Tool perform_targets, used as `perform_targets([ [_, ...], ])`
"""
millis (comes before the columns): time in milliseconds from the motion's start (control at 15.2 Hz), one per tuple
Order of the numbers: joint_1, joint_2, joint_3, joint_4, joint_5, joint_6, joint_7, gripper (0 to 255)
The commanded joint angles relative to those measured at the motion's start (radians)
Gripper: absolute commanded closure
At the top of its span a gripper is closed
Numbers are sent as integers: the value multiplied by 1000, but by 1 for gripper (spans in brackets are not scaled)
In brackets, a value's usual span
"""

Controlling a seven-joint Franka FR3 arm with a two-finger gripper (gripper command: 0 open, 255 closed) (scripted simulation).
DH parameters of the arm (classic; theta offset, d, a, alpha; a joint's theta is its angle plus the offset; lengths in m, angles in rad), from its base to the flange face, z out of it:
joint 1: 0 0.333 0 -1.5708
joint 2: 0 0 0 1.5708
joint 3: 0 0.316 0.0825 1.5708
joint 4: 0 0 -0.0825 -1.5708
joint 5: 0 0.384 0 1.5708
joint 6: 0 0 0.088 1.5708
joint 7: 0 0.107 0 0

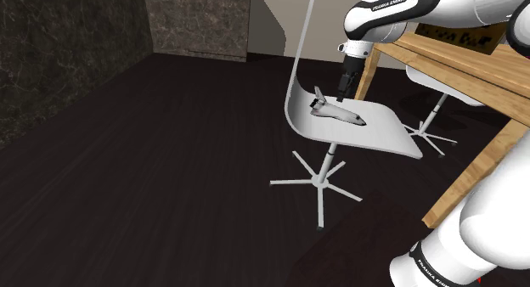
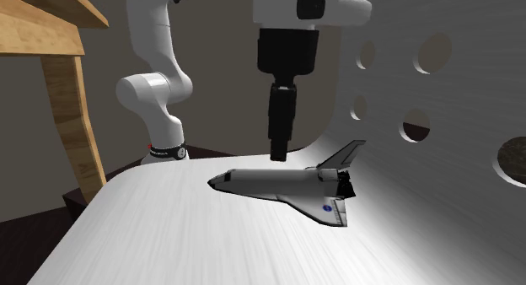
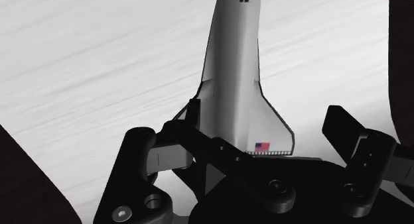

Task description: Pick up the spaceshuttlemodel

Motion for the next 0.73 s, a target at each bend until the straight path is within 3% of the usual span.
perform_targets([
  [0,-9,49,-4,49,17,-14,-38,0],
  [594,-11,77,-2,-21,30,81,-50,0],
  [660,-11,75,-2,-22,30,80,-50,255],
])
